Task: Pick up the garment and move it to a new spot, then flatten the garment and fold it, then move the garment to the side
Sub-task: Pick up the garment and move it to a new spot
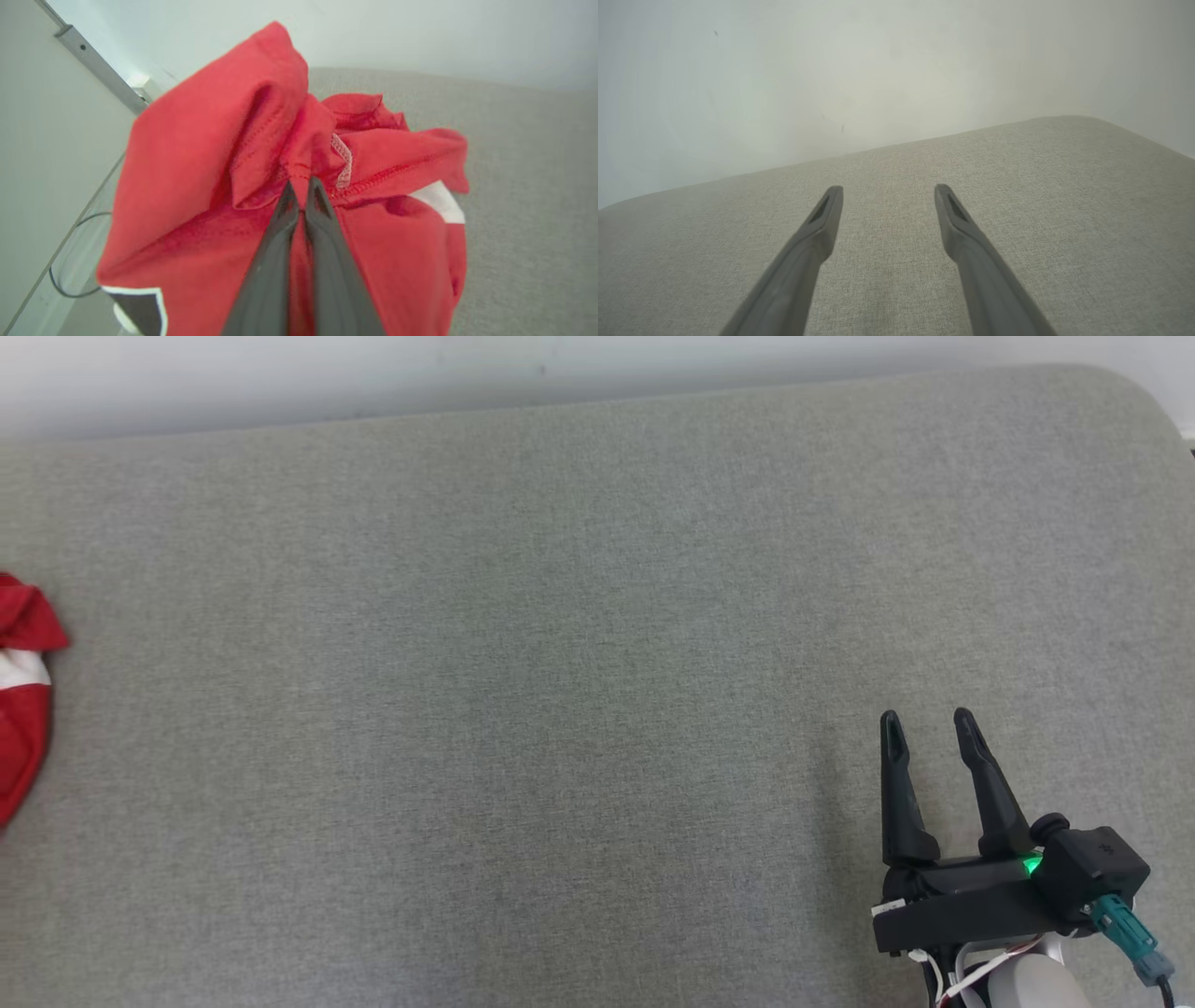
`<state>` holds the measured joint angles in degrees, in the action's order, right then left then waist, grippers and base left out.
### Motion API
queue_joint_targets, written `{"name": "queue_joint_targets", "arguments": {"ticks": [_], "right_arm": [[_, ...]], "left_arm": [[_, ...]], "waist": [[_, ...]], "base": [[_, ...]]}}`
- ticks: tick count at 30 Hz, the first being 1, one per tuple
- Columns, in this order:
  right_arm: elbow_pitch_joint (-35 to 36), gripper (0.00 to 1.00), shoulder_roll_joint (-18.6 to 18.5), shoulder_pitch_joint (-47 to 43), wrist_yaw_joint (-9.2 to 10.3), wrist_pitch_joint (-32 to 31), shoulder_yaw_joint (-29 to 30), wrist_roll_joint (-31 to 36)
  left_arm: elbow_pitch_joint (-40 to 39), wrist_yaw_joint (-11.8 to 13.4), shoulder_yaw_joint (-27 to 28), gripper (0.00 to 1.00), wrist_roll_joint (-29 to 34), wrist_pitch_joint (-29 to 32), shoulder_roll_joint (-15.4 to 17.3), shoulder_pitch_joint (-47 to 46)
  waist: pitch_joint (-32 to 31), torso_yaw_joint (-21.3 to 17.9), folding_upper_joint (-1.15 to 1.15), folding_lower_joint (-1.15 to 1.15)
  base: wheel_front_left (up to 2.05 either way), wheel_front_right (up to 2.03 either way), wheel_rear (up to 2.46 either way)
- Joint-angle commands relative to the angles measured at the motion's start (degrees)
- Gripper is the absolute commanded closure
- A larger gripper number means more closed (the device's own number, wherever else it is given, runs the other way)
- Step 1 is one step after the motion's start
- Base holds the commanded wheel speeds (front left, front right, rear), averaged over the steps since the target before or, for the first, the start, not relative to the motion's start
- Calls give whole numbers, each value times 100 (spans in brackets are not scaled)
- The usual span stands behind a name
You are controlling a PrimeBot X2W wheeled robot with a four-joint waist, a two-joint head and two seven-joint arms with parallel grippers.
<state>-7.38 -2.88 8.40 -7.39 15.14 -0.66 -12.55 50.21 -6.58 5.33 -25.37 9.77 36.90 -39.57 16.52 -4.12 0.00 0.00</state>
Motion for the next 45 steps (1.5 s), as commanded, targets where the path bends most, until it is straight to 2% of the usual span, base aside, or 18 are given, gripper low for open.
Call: {"name": "queue_joint_targets", "arguments": {"ticks": [1,7,13,24,32,39,45], "right_arm": [[3,0,2,-64,-19,2,40,72],[-17,0,-1,-183,-19,2,67,96],[-63,0,1,-242,-19,2,-16,21],[-96,0,0,-298,-19,2,-85,-168],[-109,0,2,-274,-19,1,-127,-356],[-102,0,1,-263,-19,1,-85,-404],[-91,0,3,-282,-19,1,-77,-392]], "left_arm": [[-226,-29,-36,100,25,-258,66,-186],[-1149,-51,-237,100,189,-836,199,-454],[-2155,-94,-520,100,42,-1097,125,-741],[-3864,-87,-1128,100,-111,-646,-106,-1111],[-4514,-75,-1848,100,-178,-215,-699,-1292],[-4427,-83,-2551,100,-270,-230,-1302,-1194],[-4213,6,-2873,100,-365,-391,-1660,-607]], "waist": [[-110,109,0,0],[-330,306,0,0],[-524,348,0,0],[-687,-119,0,0],[-551,-766,0,0],[-386,-1218,0,0],[-315,-1372,0,0]], "base": [[0,0,0],[0,0,0],[0,0,0],[0,0,0],[0,0,0],[0,0,0],[0,0,0]]}}
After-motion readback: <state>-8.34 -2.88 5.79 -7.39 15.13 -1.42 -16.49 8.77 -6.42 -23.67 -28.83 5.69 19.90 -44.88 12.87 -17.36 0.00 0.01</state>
